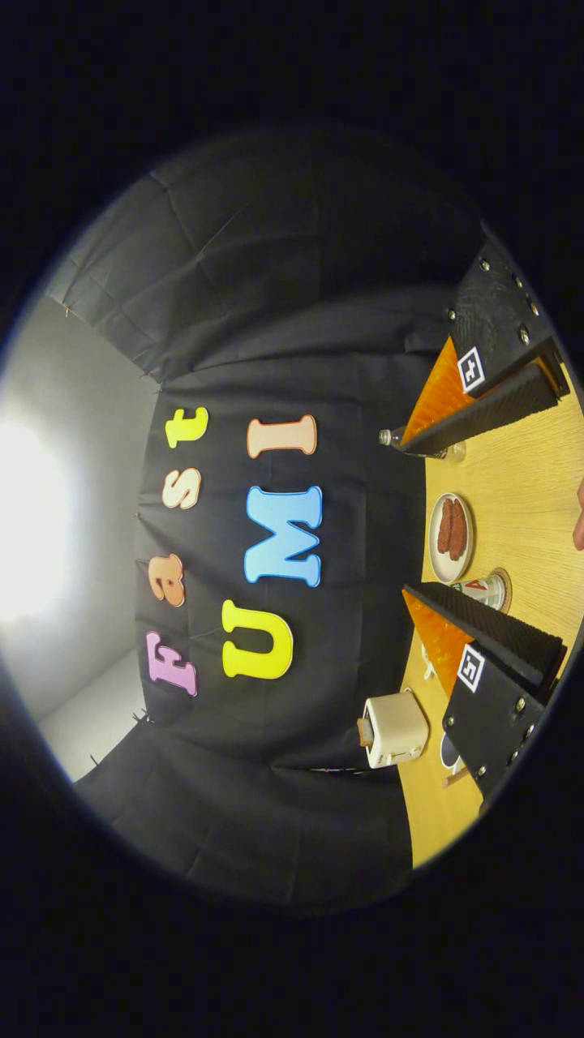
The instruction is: Take the bottle from table, then pour the juice into the cup, finally place the bottle on the coaster
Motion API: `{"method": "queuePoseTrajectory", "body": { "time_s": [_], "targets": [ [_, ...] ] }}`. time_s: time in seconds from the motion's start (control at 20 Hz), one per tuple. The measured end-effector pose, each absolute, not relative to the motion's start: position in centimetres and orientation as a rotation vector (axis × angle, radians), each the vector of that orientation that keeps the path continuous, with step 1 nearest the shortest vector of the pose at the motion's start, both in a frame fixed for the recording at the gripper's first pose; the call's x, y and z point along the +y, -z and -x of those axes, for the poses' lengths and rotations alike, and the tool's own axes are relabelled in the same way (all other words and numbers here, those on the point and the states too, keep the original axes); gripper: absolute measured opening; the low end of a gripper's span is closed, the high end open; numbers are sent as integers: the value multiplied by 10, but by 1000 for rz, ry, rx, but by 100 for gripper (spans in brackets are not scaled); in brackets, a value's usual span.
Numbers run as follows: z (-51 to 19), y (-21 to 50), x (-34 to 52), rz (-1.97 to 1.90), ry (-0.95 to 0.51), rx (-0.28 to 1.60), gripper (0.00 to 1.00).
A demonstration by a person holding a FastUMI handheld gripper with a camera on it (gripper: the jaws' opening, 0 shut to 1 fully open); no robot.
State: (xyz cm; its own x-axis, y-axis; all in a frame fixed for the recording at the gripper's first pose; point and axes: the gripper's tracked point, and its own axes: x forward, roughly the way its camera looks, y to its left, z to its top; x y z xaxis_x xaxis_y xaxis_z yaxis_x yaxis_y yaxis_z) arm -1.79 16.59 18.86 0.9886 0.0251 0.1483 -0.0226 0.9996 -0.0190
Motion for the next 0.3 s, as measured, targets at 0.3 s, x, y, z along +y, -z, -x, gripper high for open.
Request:
{"method": "queuePoseTrajectory", "body": {
  "time_s": [0.3],
  "targets": [
    [-14,-131,129,-3,-90,-129,97]
  ]
}}
